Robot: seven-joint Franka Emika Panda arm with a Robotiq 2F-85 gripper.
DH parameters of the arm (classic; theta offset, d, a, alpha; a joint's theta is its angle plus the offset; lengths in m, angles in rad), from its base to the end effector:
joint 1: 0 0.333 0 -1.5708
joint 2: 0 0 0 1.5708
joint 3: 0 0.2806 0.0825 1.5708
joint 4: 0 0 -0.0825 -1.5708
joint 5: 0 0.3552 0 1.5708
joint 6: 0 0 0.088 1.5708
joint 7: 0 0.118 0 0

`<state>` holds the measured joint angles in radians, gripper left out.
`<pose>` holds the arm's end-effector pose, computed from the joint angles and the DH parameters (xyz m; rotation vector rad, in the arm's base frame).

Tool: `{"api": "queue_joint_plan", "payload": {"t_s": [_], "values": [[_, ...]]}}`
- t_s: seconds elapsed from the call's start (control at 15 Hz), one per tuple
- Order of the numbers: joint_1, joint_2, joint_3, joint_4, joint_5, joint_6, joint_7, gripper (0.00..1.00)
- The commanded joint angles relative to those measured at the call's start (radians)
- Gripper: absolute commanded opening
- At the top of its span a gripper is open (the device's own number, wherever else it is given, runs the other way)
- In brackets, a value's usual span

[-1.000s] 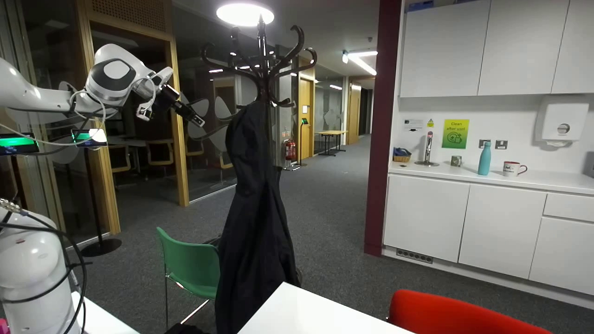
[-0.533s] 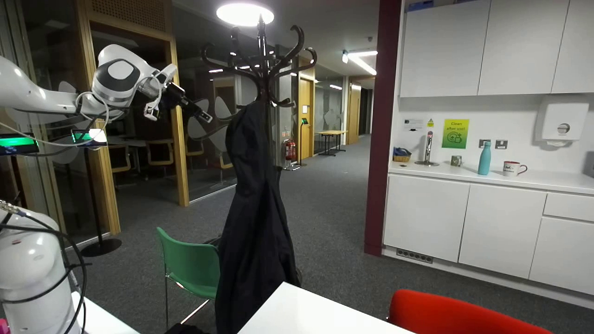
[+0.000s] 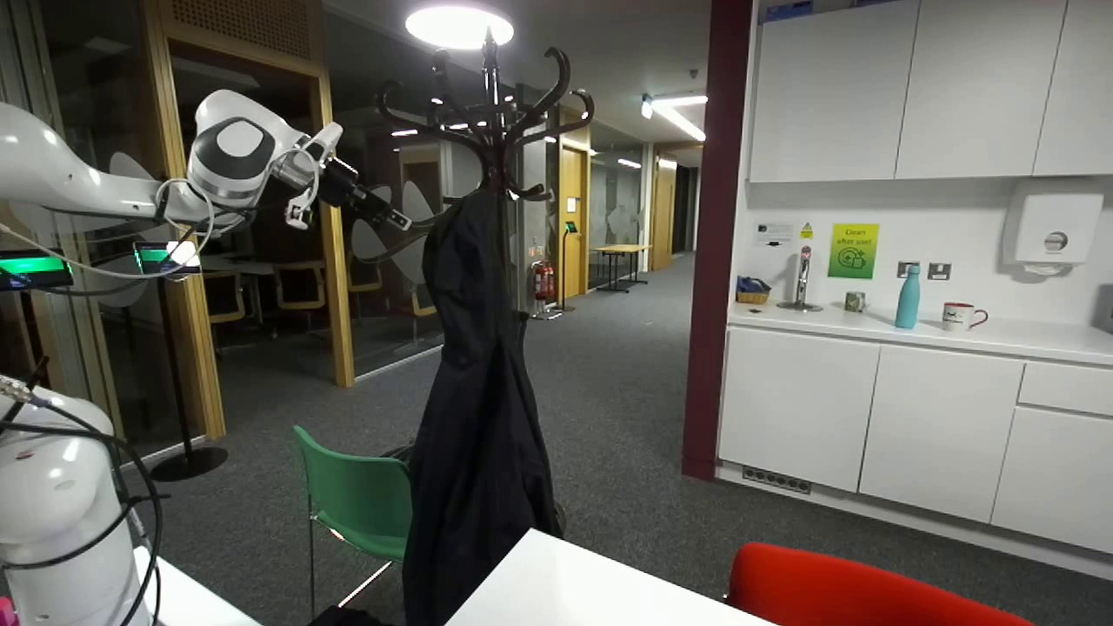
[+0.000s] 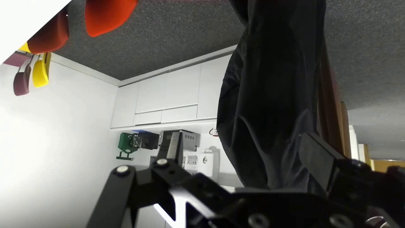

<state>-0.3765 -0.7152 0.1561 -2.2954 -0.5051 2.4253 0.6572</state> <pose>0.3775 -0.0703 0.6635 2.3542 -0.7670 1.2220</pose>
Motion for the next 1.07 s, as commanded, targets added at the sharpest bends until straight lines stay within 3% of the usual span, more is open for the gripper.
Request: {"api": "queue_joint_plan", "payload": {"t_s": [0.0,1.0], "values": [[-0.033,0.025,-0.006,-0.009,-0.032,0.061,-0.012,1.0],[-0.025,0.151,-0.019,0.035,-0.083,0.108,-0.043,1.0]]}}
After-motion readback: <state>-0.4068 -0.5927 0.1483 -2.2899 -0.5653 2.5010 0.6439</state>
